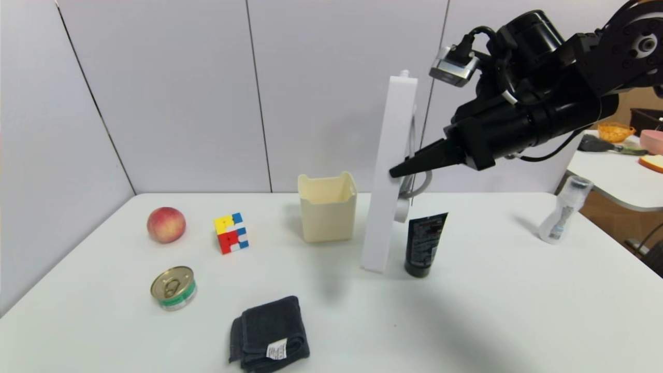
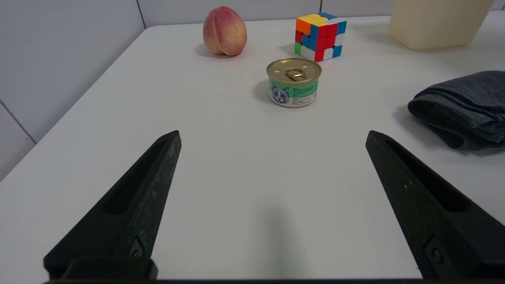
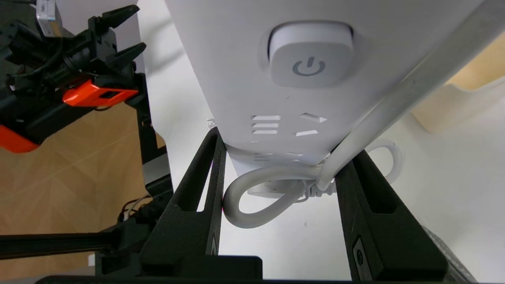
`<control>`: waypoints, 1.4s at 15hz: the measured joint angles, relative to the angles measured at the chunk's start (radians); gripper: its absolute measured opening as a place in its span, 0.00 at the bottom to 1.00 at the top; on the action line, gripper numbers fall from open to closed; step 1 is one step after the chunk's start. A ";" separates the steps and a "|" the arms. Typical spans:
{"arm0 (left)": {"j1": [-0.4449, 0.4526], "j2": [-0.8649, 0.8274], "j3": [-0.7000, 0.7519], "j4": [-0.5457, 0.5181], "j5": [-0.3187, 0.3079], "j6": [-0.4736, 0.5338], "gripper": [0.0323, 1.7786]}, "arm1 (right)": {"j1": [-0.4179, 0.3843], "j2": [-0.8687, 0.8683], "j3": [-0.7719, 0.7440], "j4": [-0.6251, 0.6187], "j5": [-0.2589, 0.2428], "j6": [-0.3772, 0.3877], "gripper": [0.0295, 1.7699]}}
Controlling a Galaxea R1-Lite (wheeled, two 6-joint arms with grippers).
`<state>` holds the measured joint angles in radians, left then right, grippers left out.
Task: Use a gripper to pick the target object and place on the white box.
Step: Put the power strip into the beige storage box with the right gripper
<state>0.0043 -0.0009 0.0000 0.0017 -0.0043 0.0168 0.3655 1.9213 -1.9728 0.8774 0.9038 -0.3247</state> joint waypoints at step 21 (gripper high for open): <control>0.000 0.000 0.000 0.000 0.000 0.000 0.95 | 0.094 0.101 0.000 -0.610 -0.334 0.419 0.46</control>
<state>0.0043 -0.0009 0.0000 0.0019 -0.0047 0.0164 0.4598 2.0223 -1.9728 0.2670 0.5700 0.0947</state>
